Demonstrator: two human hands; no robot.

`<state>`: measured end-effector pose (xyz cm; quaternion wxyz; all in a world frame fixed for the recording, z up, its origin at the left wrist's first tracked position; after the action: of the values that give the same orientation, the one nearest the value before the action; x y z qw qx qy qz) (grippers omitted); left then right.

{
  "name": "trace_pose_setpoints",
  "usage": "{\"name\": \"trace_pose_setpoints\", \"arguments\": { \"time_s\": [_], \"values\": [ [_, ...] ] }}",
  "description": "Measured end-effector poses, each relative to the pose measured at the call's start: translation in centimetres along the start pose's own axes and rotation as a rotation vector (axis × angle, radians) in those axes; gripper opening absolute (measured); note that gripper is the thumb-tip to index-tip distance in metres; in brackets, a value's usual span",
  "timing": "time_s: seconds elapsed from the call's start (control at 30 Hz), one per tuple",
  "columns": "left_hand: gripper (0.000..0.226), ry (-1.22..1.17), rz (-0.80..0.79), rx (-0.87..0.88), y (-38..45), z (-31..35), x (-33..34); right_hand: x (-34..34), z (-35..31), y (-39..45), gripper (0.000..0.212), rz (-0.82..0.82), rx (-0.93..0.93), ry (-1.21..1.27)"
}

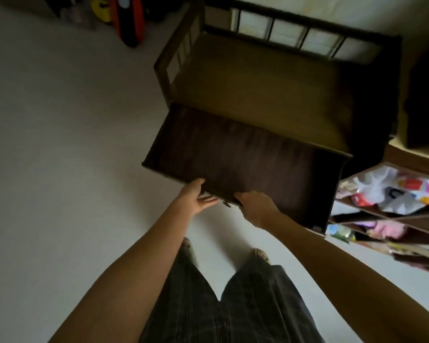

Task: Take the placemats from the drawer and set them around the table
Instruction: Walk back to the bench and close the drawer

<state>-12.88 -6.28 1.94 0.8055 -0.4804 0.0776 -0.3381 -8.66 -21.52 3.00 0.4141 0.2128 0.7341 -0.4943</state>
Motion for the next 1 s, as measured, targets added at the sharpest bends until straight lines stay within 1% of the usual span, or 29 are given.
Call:
{"name": "trace_pose_setpoints", "arguments": {
  "time_s": [0.1,0.17,0.3,0.4,0.47,0.53,0.63,0.7,0.87,0.93,0.97,1.0],
  "values": [
    [0.041,0.043,-0.044,-0.021,0.8,0.9,0.1,0.3,-0.7,-0.5,0.024,0.035,0.112,0.052],
    [0.040,0.054,-0.040,-0.045,1.1,1.0,0.1,0.2,-1.0,-0.8,0.026,0.032,0.157,0.053],
    [0.041,0.061,-0.032,-0.097,1.7,1.3,0.6,-0.6,-1.0,-0.9,0.030,0.051,0.180,-0.006],
    [0.039,0.043,-0.024,-0.124,2.2,2.1,1.9,-2.0,-0.4,-0.3,0.034,0.087,0.208,0.009],
    [0.034,0.050,-0.022,-0.136,2.5,3.1,3.2,-3.2,0.3,0.3,0.037,0.105,0.230,0.028],
    [0.029,0.099,-0.031,-0.132,3.0,4.2,4.6,-4.6,1.1,1.3,0.038,0.105,0.254,0.055],
    [0.032,0.163,-0.042,-0.104,3.8,5.6,6.6,-6.2,1.9,2.9,0.037,0.074,0.280,0.088],
    [0.029,0.185,-0.057,-0.081,4.2,6.1,7.5,-6.9,2.1,3.9,0.040,0.056,0.285,0.072],
    [0.030,0.275,-0.105,-0.059,5.9,7.4,9.2,-7.8,3.0,6.0,0.046,0.072,0.297,0.088],
    [0.022,0.344,-0.164,-0.035,5.9,7.9,10.0,-8.1,3.5,6.7,0.044,0.081,0.313,0.106],
    [0.014,0.333,-0.178,-0.022,6.1,8.0,10.3,-8.4,3.7,7.0,0.040,0.092,0.323,0.105],
    [0.010,0.255,-0.183,-0.032,6.1,8.2,10.5,-8.7,4.0,7.1,0.035,0.116,0.332,0.087]
  ]
}}
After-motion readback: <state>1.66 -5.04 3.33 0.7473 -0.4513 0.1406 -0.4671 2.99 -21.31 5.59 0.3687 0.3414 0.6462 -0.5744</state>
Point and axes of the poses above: each hand's wrist, its own y-axis towards the middle knuckle, its own x-axis out of the palm, z = x × y, the point moved 3 cm from there along y, towards the middle knuckle, and after that the axes turned 10 degrees about x, right-handed, at the moved point
